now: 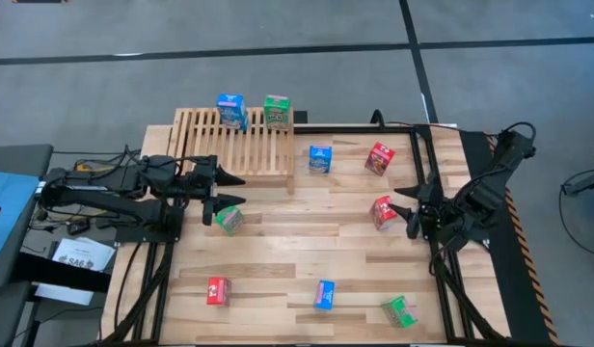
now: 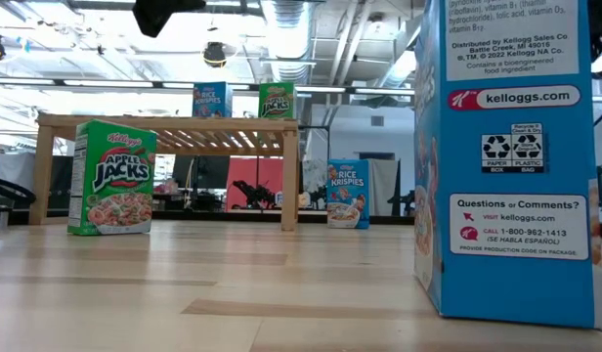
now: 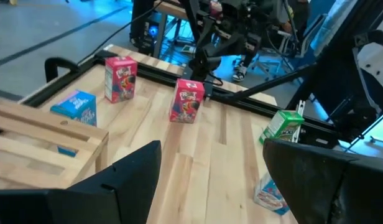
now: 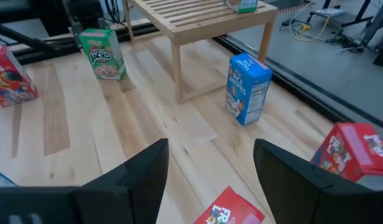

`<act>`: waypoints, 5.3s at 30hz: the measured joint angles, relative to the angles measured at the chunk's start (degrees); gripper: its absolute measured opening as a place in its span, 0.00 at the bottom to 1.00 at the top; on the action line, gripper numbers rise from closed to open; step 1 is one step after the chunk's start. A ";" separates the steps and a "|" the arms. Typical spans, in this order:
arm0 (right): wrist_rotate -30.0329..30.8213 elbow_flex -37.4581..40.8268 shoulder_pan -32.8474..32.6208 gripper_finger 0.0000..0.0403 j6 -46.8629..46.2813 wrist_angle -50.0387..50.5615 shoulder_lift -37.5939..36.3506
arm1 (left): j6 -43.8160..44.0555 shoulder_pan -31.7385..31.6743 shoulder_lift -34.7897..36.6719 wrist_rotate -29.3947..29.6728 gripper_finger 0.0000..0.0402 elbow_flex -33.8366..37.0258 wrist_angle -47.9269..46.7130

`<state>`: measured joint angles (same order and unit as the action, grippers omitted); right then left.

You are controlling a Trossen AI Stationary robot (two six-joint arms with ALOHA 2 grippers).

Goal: Stack cereal on shelf
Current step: Put the bottom red cereal box on the shelf

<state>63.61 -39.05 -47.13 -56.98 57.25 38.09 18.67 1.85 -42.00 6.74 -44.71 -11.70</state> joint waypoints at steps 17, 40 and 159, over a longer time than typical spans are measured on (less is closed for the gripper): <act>0.55 7.92 -0.01 0.65 -1.40 -2.14 -1.84 | 13.02 12.35 -3.34 7.60 0.68 0.00 -4.68; -4.81 8.09 0.00 0.65 -1.09 -2.51 -1.79 | 36.18 27.24 -7.09 13.73 0.68 -2.67 -8.89; -8.28 8.09 0.00 0.65 -1.09 -3.97 -1.73 | 97.33 40.66 -39.91 6.48 0.68 -27.65 -50.75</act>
<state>55.33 -30.96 -47.13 -58.06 53.28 36.36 116.00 42.50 -81.91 13.22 -72.36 -62.45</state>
